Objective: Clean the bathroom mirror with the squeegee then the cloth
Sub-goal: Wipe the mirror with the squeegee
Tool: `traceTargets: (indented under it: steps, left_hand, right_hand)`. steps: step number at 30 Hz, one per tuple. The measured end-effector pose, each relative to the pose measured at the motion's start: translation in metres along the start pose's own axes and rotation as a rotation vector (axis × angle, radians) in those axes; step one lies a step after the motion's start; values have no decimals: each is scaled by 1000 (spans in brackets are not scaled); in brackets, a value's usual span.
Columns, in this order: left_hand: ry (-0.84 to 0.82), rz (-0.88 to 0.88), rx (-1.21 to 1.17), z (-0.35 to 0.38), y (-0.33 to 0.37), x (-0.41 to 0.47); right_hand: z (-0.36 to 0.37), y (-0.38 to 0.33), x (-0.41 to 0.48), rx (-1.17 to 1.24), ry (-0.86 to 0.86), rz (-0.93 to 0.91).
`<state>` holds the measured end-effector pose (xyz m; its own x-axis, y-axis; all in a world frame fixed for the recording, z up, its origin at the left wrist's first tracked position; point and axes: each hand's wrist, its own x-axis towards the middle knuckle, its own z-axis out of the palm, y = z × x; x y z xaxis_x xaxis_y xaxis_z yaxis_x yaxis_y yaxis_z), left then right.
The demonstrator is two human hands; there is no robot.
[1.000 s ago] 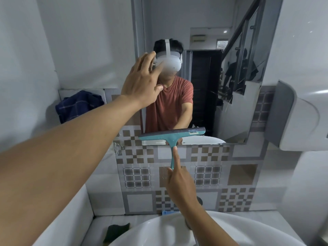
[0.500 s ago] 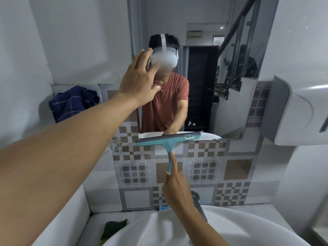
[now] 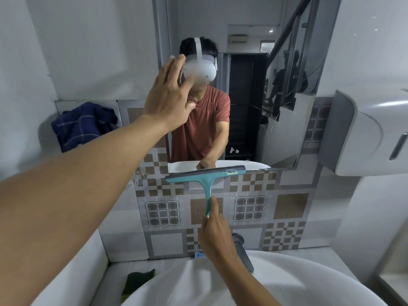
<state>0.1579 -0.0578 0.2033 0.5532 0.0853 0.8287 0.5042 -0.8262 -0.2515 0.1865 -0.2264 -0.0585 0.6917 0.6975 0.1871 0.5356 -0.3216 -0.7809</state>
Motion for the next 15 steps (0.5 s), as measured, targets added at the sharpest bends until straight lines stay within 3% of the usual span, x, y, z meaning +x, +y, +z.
traceTargets:
  steps: [4,15]
  left_hand:
    - [-15,102,38,10,8,-13]
    - [-97,23,-4,11,13,-20]
  right_hand:
    - [-3,1,-2,-9,-5,14]
    - [-26,-3,-17,9,-115,33]
